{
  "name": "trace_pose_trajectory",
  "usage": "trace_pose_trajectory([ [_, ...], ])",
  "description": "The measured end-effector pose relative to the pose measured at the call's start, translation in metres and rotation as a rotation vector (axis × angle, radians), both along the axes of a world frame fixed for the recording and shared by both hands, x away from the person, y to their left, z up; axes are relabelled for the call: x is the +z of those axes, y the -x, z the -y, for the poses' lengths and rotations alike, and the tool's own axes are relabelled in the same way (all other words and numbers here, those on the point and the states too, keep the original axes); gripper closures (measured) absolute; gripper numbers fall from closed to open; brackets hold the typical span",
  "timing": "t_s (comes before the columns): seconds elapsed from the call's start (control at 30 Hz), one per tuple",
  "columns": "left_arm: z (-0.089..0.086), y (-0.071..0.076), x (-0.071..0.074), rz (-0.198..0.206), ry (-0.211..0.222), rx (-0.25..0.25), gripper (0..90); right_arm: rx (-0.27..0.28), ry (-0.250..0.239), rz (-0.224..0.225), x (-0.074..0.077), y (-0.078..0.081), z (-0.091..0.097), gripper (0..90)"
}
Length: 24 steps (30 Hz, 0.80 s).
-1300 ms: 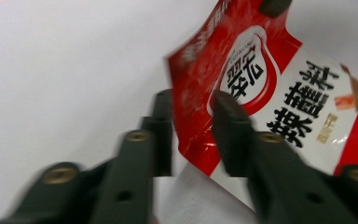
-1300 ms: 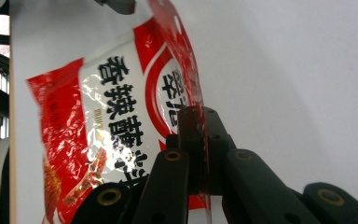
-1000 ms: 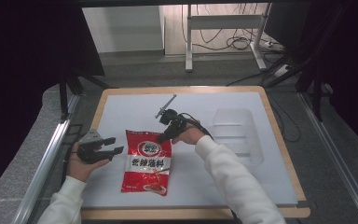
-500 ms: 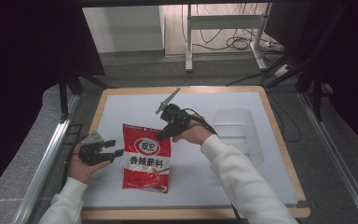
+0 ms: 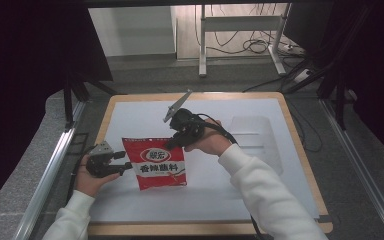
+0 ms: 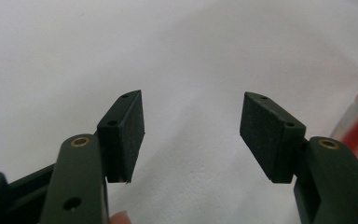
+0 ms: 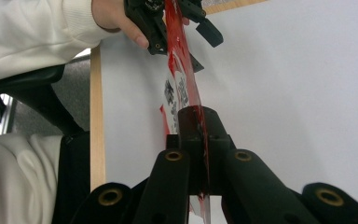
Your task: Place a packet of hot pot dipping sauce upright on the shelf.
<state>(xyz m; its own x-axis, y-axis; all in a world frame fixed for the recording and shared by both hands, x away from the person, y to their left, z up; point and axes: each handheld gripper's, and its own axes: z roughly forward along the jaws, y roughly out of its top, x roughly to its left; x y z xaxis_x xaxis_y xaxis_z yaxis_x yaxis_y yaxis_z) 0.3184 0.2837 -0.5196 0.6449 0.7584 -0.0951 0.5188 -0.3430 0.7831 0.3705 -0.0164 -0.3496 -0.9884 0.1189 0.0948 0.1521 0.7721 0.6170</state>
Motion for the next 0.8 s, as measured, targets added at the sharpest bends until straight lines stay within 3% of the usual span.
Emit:
trace_pose_trajectory([
  [0.43, -0.001, -0.001, 0.000, -0.002, 0.001, -0.002, 39.5, -0.027, 0.004, 0.034, 0.018, -0.004, 0.009, 89.0],
  [0.8, -0.001, -0.001, 0.000, -0.003, -0.001, -0.004, 39.3, -0.093, -0.013, 0.047, 0.034, -0.013, 0.034, 89.0],
])
